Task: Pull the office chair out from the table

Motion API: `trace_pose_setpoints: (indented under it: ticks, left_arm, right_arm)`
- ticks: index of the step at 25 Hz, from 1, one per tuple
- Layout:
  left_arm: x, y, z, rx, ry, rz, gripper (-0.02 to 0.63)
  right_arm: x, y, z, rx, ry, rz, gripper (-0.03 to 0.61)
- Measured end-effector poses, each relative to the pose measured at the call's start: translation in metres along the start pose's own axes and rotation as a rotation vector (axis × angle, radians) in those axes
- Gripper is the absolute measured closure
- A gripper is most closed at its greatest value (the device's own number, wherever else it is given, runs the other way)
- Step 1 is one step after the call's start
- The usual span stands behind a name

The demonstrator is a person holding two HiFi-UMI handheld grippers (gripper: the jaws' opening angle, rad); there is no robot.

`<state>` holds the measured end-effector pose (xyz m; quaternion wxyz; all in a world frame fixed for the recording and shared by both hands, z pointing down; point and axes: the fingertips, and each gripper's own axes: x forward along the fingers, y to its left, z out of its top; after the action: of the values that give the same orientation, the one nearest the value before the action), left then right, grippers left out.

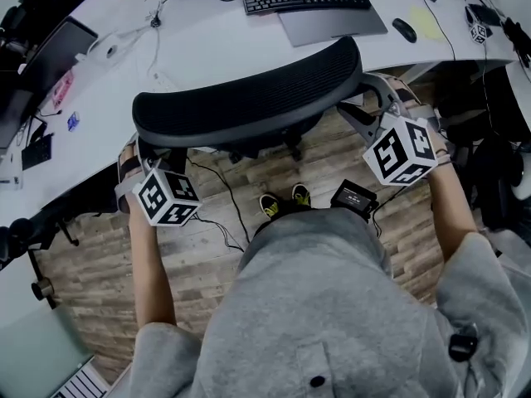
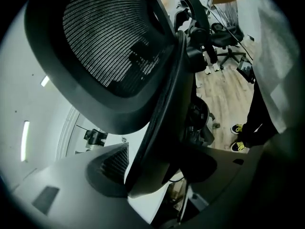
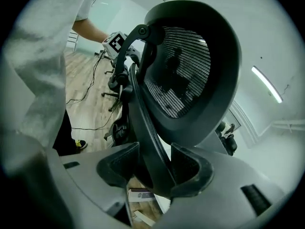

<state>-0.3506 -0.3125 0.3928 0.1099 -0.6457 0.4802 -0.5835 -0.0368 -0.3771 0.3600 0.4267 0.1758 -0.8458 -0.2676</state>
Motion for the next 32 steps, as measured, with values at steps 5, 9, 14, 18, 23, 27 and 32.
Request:
trace_pose_setpoints:
  ticks: [5,9,14,18,23,27,32]
  left_arm:
    - [0.011,0.000,-0.003,0.044,0.032,-0.019,0.302]
    - [0.020,-0.004,-0.004,0.093,0.051,-0.027,0.303]
    - [0.028,-0.001,-0.005,0.171,0.068,-0.005,0.347]
    - [0.029,0.002,-0.006,0.168,0.053,0.030,0.377]
    - [0.033,0.006,-0.006,0.167,0.021,0.042,0.377]
    - [0.031,0.004,-0.006,0.174,0.004,0.044,0.385]
    - [0.029,0.003,-0.006,0.182,0.010,0.042,0.399]
  right_arm:
    - [0.000,0.001,-0.008,-0.080,0.044,0.012,0.377]
    - [0.006,0.003,-0.018,-0.227,0.146,0.010,0.377]
    - [0.029,-0.001,-0.034,-0.287,0.254,0.033,0.377]
    - [0.052,0.003,-0.052,-0.374,0.363,0.058,0.377]
    - [0.060,-0.003,-0.052,-0.395,0.363,-0.009,0.412]
    - [0.059,-0.003,-0.048,-0.391,0.333,-0.065,0.446]
    - [0.059,-0.003,-0.048,-0.391,0.327,-0.070,0.453]
